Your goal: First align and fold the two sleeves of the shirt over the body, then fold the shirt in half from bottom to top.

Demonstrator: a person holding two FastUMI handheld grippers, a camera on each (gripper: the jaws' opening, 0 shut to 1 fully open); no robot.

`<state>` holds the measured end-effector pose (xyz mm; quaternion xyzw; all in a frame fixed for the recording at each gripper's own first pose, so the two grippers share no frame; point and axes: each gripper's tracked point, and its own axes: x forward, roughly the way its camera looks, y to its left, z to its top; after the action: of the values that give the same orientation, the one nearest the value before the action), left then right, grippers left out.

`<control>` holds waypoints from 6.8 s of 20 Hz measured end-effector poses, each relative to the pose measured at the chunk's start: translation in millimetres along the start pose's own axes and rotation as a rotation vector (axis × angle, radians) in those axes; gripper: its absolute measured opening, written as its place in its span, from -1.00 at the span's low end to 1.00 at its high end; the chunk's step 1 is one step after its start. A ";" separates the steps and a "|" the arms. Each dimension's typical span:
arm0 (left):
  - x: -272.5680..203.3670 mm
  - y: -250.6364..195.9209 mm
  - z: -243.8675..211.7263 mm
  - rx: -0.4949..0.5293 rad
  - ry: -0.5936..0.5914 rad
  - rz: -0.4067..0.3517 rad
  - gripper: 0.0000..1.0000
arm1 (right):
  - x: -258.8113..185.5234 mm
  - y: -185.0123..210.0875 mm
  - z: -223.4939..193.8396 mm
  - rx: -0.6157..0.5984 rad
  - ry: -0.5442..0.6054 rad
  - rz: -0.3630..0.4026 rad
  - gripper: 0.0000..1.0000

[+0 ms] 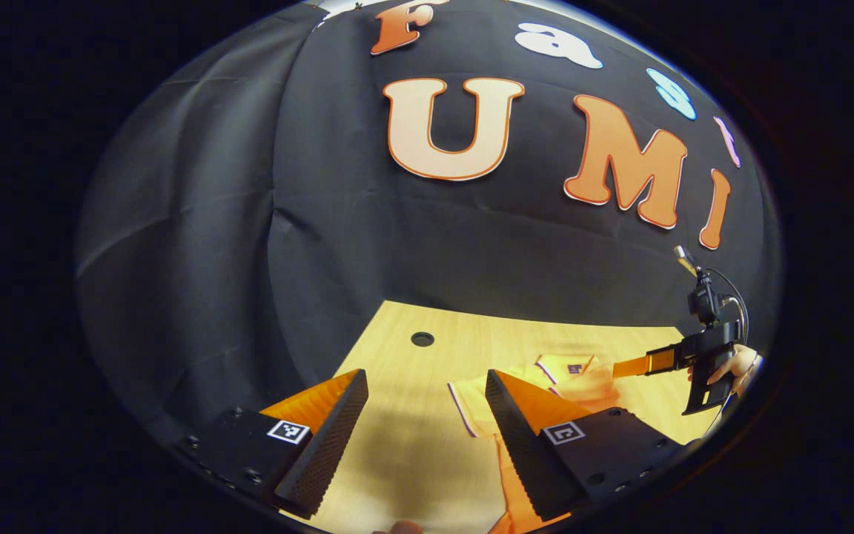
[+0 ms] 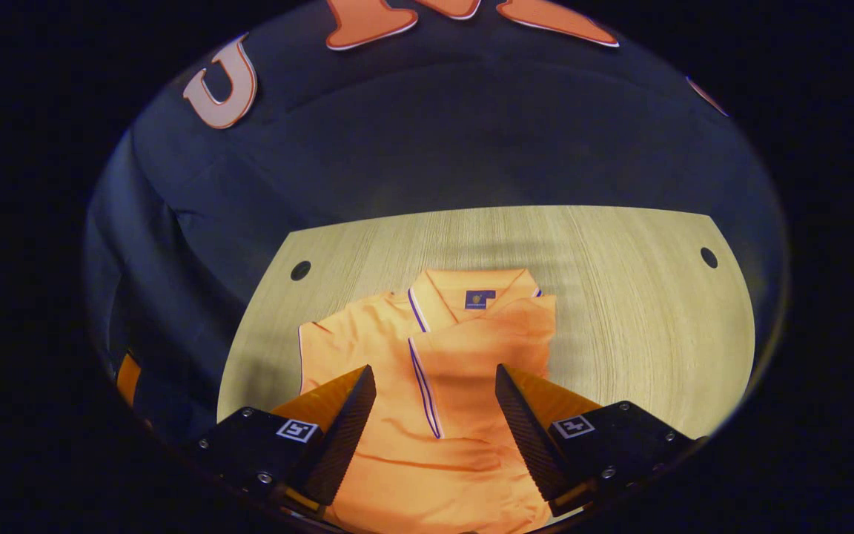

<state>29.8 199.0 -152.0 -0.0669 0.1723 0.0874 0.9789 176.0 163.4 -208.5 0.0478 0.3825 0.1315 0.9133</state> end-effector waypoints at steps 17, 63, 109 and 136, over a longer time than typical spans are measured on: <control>94.7 -76.3 -48.8 -0.117 0.378 -0.132 0.96 | -156.9 -63.1 64.8 -0.066 -0.354 -0.028 0.97; 197.4 -101.6 -134.6 0.139 0.716 0.052 -0.92 | -205.4 -146.0 65.5 -0.005 -0.437 -0.084 0.97; 124.3 -285.0 -96.0 0.247 0.559 -0.177 0.98 | -225.0 -156.2 33.4 -0.031 -0.377 -0.089 0.97; -63.8 -125.9 -288.3 0.229 0.783 -0.140 0.95 | -130.4 -96.3 -272.8 -0.096 0.325 -0.127 0.99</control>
<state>-98.7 20.3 -385.7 0.0028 0.5354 -0.0313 0.8440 -86.2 31.2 -328.9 -0.0421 0.5206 0.0975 0.8472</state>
